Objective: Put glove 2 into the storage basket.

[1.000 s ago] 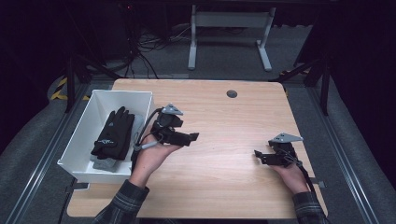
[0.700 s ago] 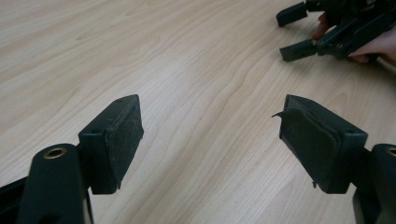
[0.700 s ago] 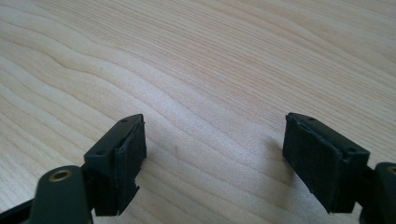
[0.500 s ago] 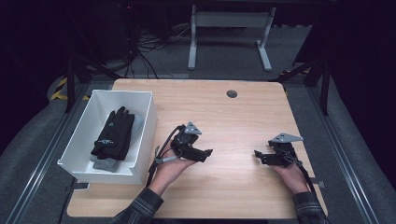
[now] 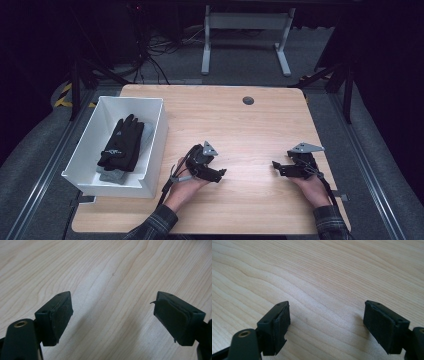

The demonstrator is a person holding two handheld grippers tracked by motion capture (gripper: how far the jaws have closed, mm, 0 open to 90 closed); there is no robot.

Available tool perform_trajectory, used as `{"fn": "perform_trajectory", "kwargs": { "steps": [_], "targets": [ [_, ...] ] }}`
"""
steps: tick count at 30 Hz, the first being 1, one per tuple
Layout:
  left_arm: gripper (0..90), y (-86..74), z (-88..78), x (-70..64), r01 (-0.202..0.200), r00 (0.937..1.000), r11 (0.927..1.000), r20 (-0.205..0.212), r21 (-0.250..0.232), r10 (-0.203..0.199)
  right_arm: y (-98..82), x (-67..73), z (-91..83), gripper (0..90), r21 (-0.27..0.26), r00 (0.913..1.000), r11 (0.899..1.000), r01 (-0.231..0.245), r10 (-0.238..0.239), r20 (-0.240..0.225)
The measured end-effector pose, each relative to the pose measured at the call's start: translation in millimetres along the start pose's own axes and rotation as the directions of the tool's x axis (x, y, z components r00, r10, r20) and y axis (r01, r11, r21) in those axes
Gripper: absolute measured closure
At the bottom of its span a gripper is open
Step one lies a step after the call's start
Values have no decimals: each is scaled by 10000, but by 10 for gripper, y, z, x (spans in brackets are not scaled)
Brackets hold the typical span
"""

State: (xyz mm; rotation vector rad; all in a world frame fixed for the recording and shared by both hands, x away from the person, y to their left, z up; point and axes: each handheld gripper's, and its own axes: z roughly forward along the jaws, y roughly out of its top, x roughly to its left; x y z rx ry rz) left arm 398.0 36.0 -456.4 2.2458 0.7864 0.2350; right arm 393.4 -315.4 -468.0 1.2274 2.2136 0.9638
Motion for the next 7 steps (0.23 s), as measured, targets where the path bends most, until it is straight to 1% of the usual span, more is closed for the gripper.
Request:
{"fn": "perform_trajectory", "kwargs": {
  "steps": [1, 2, 3, 7],
  "targets": [
    [163, -12, 20, -2, 63, 10000, 10000, -19, 15, -63, 0, 0, 0, 222, -1, 10000, 10000, 1, -1, -5],
    [161, -18, 35, -1, 20, 10000, 9999, 20, 157, -20, 0, 1, 0, 221, -3, 10000, 10000, 4, -4, -8],
    [160, -22, 46, -4, -5, 10000, 9998, 9, 191, 5, 0, 1, 0, 222, -4, 10000, 10000, 6, -6, -13],
    [159, -27, 61, -4, -9, 10000, 9997, 14, 226, 9, 0, 1, 0, 221, -3, 10000, 10000, 9, -9, -21]
  ]
}}
